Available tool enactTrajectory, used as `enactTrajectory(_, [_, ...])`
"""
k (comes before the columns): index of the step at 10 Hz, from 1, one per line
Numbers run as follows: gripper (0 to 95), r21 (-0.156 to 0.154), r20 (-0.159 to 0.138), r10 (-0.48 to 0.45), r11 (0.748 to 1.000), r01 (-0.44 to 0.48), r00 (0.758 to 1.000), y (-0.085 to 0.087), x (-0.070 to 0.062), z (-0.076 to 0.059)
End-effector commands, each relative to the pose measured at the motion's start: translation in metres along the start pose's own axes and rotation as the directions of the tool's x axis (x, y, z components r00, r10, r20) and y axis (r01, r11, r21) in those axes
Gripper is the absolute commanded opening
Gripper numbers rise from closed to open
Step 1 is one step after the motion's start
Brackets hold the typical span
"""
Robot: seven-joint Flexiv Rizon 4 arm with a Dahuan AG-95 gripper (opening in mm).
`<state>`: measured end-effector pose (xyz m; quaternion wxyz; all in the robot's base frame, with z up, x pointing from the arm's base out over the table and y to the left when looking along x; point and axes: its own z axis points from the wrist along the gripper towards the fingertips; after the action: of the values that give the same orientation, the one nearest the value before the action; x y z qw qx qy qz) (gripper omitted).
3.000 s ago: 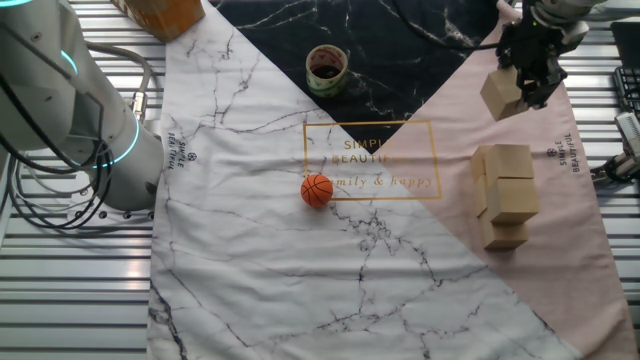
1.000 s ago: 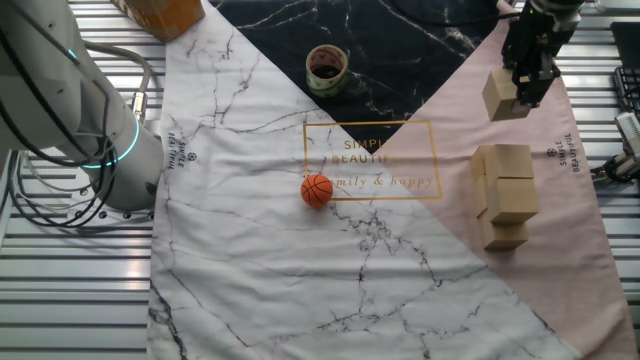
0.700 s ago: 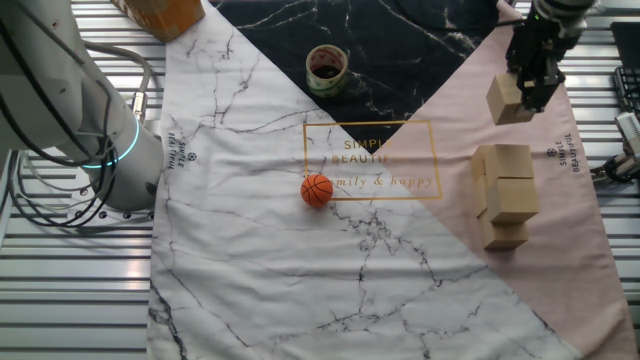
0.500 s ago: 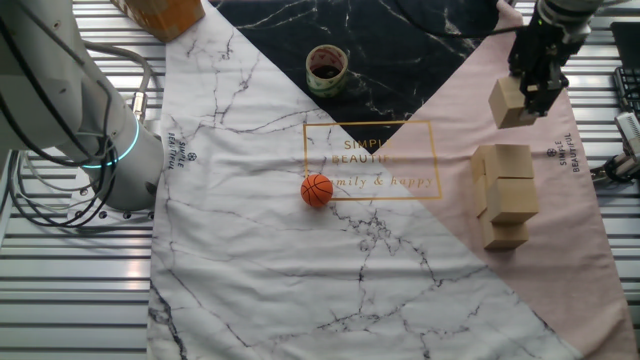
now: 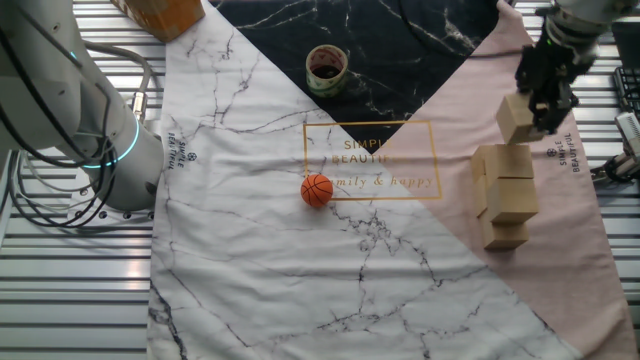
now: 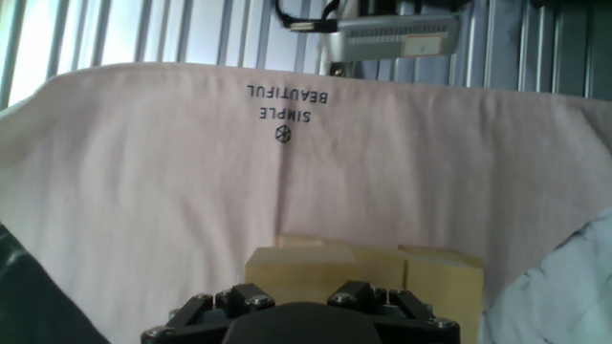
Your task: Stack the blocks into a pyramid shape
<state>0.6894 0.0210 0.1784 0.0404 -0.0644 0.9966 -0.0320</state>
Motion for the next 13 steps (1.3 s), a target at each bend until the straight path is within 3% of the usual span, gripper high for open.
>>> enactTrajectory(1, [0.0, 0.001, -0.003, 0.001, 1.000, -0.001, 1.000, -0.0069, -0.0038, 0.0037])
enactTrajectory(7, [0.0, 0.002, -0.009, -0.006, 1.000, 0.006, 1.000, -0.0134, -0.0121, 0.0085])
enactTrajectory(13, [0.0, 0.008, -0.016, 0.005, 1.000, -0.005, 1.000, -0.0104, -0.0027, 0.0073])
